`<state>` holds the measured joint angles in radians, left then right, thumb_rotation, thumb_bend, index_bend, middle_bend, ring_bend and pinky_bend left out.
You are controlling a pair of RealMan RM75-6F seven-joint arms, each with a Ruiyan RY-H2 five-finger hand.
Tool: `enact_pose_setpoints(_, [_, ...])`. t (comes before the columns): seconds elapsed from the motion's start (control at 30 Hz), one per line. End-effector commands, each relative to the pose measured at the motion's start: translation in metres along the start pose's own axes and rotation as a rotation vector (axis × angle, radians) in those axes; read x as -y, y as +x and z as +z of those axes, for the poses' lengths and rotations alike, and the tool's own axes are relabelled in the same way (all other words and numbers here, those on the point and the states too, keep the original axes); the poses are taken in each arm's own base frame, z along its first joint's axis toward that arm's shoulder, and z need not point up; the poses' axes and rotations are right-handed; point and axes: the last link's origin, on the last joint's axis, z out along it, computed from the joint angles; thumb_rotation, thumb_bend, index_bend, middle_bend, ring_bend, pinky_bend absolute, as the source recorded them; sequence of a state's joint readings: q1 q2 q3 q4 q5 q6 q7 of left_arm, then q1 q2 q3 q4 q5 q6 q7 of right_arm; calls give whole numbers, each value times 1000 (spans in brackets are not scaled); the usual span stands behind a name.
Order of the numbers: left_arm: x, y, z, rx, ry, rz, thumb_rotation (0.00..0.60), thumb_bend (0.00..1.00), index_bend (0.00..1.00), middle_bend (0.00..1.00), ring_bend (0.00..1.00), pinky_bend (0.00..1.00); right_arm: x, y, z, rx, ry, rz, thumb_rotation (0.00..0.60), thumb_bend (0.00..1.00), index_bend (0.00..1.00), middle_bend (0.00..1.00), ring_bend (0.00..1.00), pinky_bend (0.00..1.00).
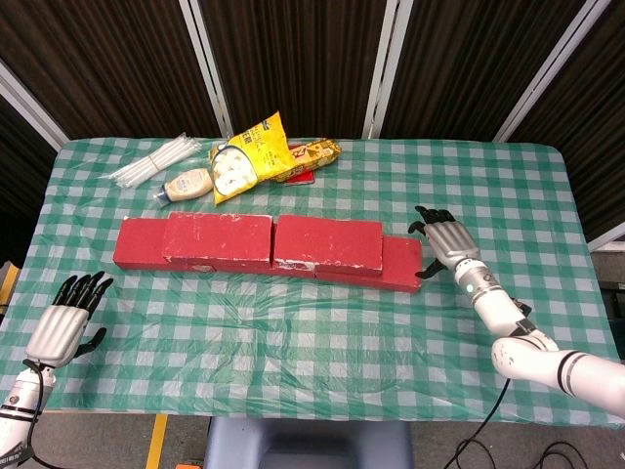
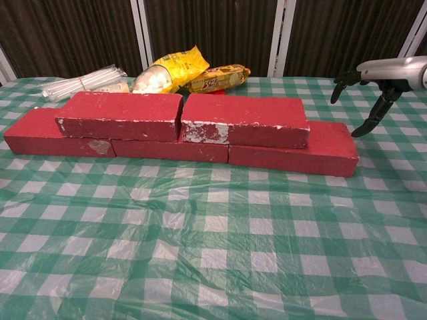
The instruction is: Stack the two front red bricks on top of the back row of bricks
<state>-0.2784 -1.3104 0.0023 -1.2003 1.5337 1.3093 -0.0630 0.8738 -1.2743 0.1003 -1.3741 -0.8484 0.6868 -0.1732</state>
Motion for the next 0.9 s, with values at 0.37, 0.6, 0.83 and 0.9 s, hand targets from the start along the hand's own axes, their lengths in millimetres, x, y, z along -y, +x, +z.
enact_pose_setpoints(0.37, [5,3,-3,-5,16,-3,600,369,0,0,0,0,30,-13,14,54,56,23,600,201,296,34,0,0])
enact_pose_setpoints(0.6, [5,3,-3,-6,13,-8,600,367,0,0,0,0,42,-18,14,66,76,4,600,201,290,34,0,0])
enact_pose_setpoints(0.83, [5,3,-3,-4,11,-10,600,368,0,0,0,0,48,-18,13,72,82,3,594,202,300,27,0,0])
enact_pose_setpoints(0.9, [5,3,-3,-5,13,-11,600,369,0,0,0,0,46,-17,12,69,77,1,593,202,305,22,0,0])
